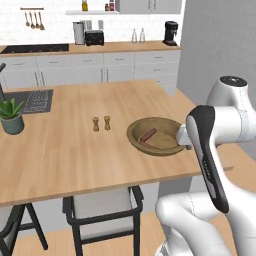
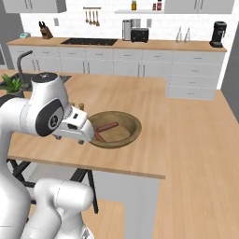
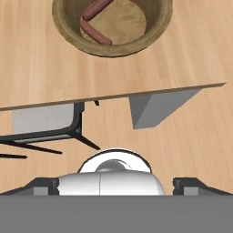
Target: Place one bun and one sausage from the bowl on each plate.
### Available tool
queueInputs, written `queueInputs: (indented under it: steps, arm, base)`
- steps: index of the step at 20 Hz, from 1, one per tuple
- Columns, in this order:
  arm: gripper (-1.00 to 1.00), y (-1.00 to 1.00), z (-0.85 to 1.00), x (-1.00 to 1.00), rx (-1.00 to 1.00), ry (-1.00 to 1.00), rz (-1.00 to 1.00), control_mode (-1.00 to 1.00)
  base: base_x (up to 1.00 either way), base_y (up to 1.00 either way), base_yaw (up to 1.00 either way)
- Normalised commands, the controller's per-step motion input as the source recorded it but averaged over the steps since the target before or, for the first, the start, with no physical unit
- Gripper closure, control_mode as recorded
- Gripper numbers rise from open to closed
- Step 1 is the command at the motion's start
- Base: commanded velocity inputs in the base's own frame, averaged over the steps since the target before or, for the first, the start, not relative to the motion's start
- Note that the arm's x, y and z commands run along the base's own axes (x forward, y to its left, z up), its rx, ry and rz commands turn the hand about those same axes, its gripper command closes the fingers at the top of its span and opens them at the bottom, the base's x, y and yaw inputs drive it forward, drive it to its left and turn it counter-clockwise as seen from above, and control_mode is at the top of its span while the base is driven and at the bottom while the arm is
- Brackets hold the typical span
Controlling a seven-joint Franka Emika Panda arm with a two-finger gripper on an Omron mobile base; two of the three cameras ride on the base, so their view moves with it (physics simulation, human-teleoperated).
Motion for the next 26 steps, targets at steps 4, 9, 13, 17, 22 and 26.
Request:
queueInputs:
  steps: [4, 9, 13, 17, 22, 26]
  arm:
    - [-1.00, 0.00, 0.00, 0.00, 0.00, 0.00, 0.00, 1.00]
    - [-1.00, 0.00, -0.05, 0.77, 0.04, 0.00, 0.11, -1.00]
    - [-1.00, 0.00, -0.22, 1.00, 0.07, 0.00, 0.27, -1.00]
    - [-1.00, 0.00, -0.46, 1.00, 0.02, 0.00, 0.24, -1.00]
    - [-1.00, 0.00, -0.46, 0.90, 0.00, 0.00, 0.03, -1.00]
    - [-1.00, 0.01, -0.36, 0.75, 0.00, 0.13, 0.05, -1.00]
  base:
    - [0.79, 0.00, 0.00]
    - [0.16, 0.00, 0.00]
    - [0.00, 0.00, 0.00]
    - [0.00, 0.00, 0.00]
    - [0.00, 0.00, 0.00]
    - [0.00, 0.00, 0.00]
